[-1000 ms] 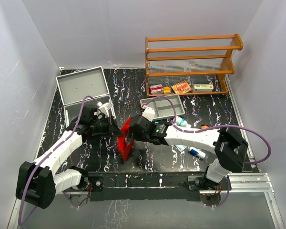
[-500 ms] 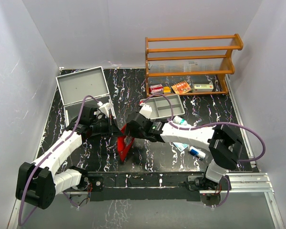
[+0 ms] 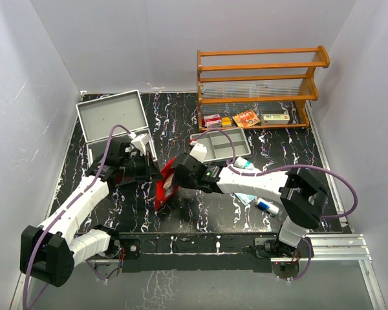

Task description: Organize the medicine kit

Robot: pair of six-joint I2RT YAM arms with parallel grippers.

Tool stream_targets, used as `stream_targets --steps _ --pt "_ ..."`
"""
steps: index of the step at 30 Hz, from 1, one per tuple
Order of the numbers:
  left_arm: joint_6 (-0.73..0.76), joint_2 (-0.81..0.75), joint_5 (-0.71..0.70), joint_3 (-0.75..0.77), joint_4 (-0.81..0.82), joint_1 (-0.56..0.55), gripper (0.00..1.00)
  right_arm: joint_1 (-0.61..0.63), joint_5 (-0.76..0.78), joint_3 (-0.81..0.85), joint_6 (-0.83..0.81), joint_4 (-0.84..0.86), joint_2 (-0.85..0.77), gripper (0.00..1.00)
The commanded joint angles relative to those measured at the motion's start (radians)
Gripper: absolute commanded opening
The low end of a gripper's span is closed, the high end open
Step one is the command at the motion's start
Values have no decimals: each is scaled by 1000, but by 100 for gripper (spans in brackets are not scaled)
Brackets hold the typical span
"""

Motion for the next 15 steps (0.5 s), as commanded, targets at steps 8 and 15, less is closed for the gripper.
stream_targets --steps 8,15 --pt "60 -21 -65 90 -60 -2 0 -4 8 -32 -4 -16 -22 39" --pt "79 -6 -66 114 -76 -3 0 -9 -46 -16 -35 32 -3 28"
